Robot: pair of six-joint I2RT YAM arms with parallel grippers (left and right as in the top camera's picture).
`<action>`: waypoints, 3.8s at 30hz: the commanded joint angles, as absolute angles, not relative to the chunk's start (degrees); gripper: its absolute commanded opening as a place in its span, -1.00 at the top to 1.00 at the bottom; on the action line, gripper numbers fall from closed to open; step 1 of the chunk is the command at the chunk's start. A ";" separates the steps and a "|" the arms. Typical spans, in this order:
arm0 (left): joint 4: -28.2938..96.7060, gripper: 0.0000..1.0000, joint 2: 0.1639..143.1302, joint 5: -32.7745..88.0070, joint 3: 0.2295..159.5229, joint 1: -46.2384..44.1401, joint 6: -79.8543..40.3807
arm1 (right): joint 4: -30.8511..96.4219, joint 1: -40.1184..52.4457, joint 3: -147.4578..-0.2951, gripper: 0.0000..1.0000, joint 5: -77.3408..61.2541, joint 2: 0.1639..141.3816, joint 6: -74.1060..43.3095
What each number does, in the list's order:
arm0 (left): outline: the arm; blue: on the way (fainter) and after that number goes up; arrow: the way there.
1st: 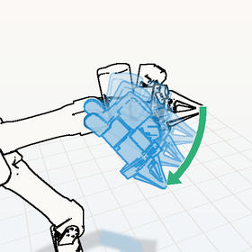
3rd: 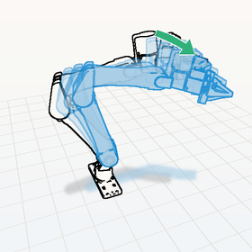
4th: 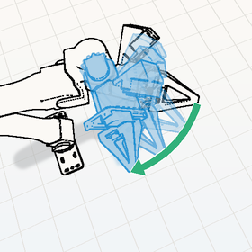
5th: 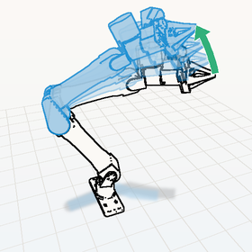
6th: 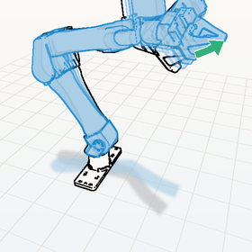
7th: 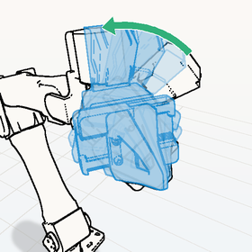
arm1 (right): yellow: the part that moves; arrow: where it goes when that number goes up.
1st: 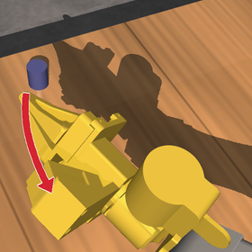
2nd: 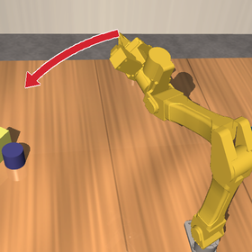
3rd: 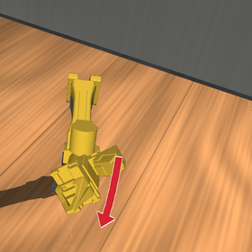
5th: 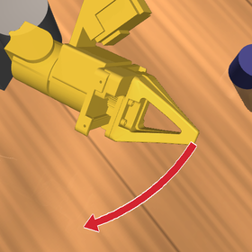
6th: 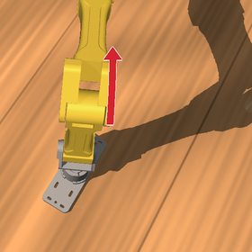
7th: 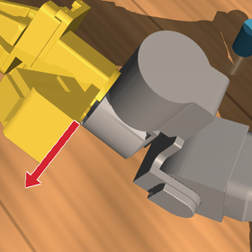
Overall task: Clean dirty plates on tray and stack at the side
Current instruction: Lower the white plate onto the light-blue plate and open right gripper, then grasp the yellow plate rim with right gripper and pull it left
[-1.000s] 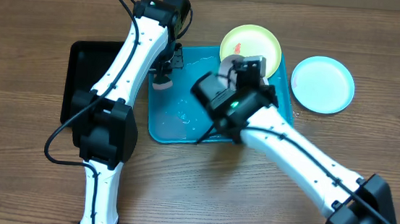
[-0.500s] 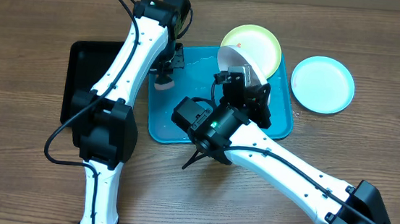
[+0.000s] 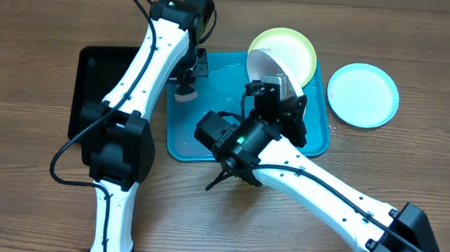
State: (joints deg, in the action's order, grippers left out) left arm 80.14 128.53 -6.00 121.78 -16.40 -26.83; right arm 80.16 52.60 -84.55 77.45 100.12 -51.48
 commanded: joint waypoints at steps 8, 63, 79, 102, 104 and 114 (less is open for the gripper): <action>80.12 0.90 128.90 -5.43 122.61 -16.51 -26.15 | 79.61 49.67 -85.91 0.93 64.47 98.00 -57.06; 79.42 0.91 128.90 -5.26 122.61 -16.51 -26.15 | 61.34 -15.18 -101.21 0.43 -6.57 116.16 -22.20; 79.29 0.91 128.90 -5.26 122.61 -16.51 -26.15 | 54.24 3.75 -101.75 0.20 -9.87 121.91 -30.09; 79.22 0.92 128.90 -5.26 122.61 -16.51 -26.15 | 58.67 8.19 -101.75 0.93 -9.41 130.15 -27.38; 79.22 0.92 128.90 -5.26 122.61 -16.51 -26.15 | 61.47 9.13 -101.75 0.92 -9.78 129.54 -25.67; 78.94 0.92 128.90 -5.23 122.61 -16.51 -26.15 | 73.47 18.28 -101.75 0.92 -11.51 127.92 -21.98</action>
